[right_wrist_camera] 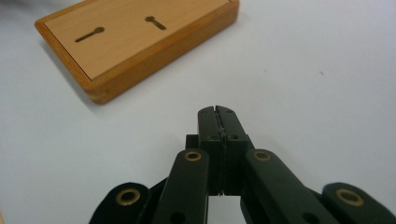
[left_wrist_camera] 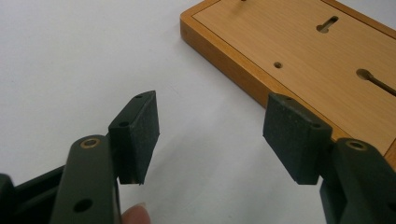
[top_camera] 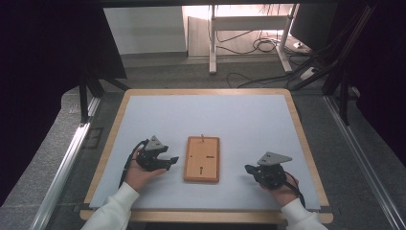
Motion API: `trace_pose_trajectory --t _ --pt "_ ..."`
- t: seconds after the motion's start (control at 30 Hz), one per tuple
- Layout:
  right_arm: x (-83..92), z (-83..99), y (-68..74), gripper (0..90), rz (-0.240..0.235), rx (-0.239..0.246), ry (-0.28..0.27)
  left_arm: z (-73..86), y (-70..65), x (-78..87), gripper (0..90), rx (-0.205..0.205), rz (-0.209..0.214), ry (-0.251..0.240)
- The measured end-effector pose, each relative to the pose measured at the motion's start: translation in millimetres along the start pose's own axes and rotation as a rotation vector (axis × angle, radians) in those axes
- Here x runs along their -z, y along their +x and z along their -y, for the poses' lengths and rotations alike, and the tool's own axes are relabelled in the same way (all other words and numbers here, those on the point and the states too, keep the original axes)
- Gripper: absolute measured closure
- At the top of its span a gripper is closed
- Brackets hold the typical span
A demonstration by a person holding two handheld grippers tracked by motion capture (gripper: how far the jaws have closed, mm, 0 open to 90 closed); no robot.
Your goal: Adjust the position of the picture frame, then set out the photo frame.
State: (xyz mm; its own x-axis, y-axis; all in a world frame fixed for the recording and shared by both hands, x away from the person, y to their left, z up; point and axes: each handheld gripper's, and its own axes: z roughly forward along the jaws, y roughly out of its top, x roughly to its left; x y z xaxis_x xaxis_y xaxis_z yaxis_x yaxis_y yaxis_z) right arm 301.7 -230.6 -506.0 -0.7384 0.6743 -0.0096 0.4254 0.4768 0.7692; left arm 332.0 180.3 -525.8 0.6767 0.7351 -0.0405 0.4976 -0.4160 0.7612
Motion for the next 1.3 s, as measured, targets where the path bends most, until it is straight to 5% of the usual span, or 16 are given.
trace_pose_trajectory --t 0.13,0.23,0.27,0.3,0.53,0.87,1.3 --pt "2.2 5.5 -5.0 80.0 -0.017 -0.024 -0.015 -0.5 0.4 0.2 35.0 0.001 0.003 -0.009" --pt "-0.8 4.4 -5.2 56.8 -0.015 -0.045 -0.021 -1.3 0.8 0.0 33.9 -0.002 0.009 -0.019" --pt "-0.8 4.4 -5.2 56.8 -0.015 -0.045 -0.021 -1.3 0.8 0.0 33.7 -0.002 0.009 -0.019" --pt "-2.2 4.0 -3.2 44.8 0.014 -0.041 -0.031 -2.0 0.3 0.2 32.6 -0.006 0.014 -0.025" --pt "0.1 3.8 -5.5 28.2 0.044 -0.061 -0.053 -11.4 -2.6 -2.0 26.0 -0.045 0.029 -0.051" --pt "1.5 7.5 -7.0 26.3 0.017 -0.063 -0.046 -31.7 -0.4 -8.6 28.3 -0.059 0.091 -0.084" --pt "1.0 12.3 -4.4 26.3 0.033 -0.074 -0.040 -64.8 4.9 -52.0 40.3 -0.097 0.134 -0.064"
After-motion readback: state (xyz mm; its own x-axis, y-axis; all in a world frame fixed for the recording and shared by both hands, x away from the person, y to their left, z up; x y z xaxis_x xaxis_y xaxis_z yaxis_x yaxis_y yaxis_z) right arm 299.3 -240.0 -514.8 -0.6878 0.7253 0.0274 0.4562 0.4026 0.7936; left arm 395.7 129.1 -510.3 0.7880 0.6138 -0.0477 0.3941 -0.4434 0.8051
